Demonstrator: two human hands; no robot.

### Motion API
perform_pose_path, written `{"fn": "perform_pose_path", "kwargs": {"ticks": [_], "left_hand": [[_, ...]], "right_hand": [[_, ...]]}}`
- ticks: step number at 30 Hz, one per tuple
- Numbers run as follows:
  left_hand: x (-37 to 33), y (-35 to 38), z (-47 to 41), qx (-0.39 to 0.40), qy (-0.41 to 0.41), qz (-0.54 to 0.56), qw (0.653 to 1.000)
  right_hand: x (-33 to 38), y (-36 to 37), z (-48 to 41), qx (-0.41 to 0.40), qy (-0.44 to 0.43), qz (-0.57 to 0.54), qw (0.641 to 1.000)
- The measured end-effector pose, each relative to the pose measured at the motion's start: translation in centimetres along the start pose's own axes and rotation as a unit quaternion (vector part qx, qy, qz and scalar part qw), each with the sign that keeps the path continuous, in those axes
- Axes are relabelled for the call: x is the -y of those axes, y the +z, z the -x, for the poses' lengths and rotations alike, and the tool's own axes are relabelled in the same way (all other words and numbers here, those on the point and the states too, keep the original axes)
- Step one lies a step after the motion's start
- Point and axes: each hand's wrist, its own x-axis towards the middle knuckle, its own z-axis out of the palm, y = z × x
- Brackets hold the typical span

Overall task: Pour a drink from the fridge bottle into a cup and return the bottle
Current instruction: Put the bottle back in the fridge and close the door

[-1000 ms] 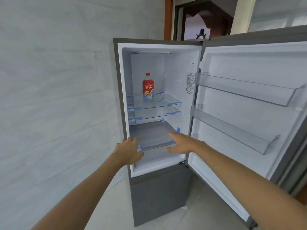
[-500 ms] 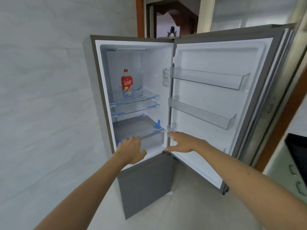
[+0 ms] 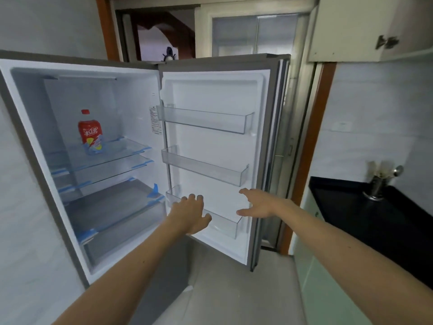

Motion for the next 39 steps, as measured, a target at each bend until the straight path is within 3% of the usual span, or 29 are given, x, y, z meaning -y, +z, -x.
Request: {"fn": "perform_pose_path", "kwargs": {"ticks": [11, 17, 28, 39], "left_hand": [[-9.5, -1.2, -9.9, -0.025, 0.052, 0.011, 0.998], [-13.5, -1.7, -13.7, -0.052, 0.037, 0.002, 0.998], [-16.5, -2.0, -16.7, -0.088, -0.049, -0.048, 0.994], [-16.8, -3.0, -15.0, -0.094, -0.100, -0.070, 0.988]], "right_hand": [[-12.5, -4.7, -1.0, -0.021, 0.026, -0.029, 0.999], [-16.8, -6.3, -4.0, -0.027, 0.016, -0.034, 0.999], [-19.4, -7.8, -10.1, -0.036, -0.018, -0.108, 0.993], [-19.3, -8.9, -8.8, -0.045, -0.069, -0.103, 0.991]]}}
